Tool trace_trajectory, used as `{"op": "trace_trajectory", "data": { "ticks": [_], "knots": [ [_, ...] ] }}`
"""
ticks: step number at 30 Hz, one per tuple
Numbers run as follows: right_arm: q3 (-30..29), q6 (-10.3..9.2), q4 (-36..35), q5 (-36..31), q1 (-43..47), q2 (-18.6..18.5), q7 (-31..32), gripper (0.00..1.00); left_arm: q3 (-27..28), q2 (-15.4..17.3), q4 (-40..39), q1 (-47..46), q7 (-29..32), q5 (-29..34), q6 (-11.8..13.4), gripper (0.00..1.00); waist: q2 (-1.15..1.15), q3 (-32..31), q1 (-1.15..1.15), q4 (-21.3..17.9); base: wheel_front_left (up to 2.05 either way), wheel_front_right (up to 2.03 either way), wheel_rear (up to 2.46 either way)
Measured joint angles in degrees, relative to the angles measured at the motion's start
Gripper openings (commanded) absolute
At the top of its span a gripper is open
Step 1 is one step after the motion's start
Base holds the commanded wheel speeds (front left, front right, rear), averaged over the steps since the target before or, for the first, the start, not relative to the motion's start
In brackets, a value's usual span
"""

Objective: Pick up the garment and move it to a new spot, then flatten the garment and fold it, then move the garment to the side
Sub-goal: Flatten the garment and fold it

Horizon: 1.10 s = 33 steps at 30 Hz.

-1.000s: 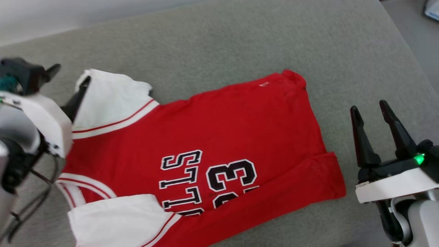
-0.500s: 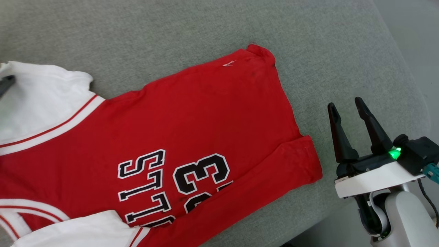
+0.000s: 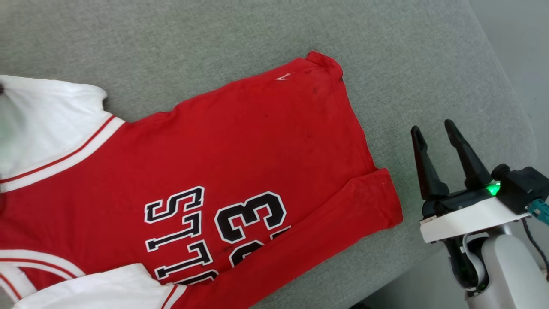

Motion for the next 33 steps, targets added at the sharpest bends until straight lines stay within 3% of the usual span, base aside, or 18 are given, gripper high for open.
{"op": "trace_trajectory", "data": {
  "ticks": [8,11,19,28,31,33],
  "knots": [
    [-0.6,0.01,-0.7,-0.9,0.0,-4.9,3.7,1.0,-0.5,-3.4,-2.8,1.5,-9.9,-0.1,-2.4,0.0,0.0,-3.6,0.0,3.9,0.0,0.0,0.0],
    [-0.4,0.0,-2.1,-1.0,0.0,-7.9,8.1,1.0,-0.9,-4.9,-5.6,2.2,-12.5,-1.2,-3.1,0.0,0.0,-5.2,0.0,6.1,0.0,0.0,0.0],
    [2.0,0.01,-5.9,2.5,-1.9,-16.6,25.1,1.0,-2.9,-5.0,-18.4,7.1,-15.9,-1.5,-3.7,0.0,0.0,-8.5,-0.01,13.1,0.0,0.0,0.0],
    [7.0,0.02,-8.6,6.3,-10.2,-27.1,46.4,1.0,-3.5,-5.3,-32.9,14.6,-18.5,-0.6,-0.5,0.0,0.0,-8.6,-0.01,20.8,0.0,0.0,0.0],
    [10.2,0.02,-6.7,8.2,-16.9,-29.4,54.1,1.0,-4.9,-6.5,-38.0,17.4,-20.2,1.3,0.8,0.0,0.0,-6.5,0.0,24.0,0.0,0.0,0.0],
    [11.5,0.01,-5.0,8.2,-19.1,-30.8,55.9,1.0,-5.3,-7.2,-39.5,17.6,-20.9,2.1,1.4,0.0,0.0,-5.5,0.0,25.3,0.0,0.0,0.0]
  ]
}}
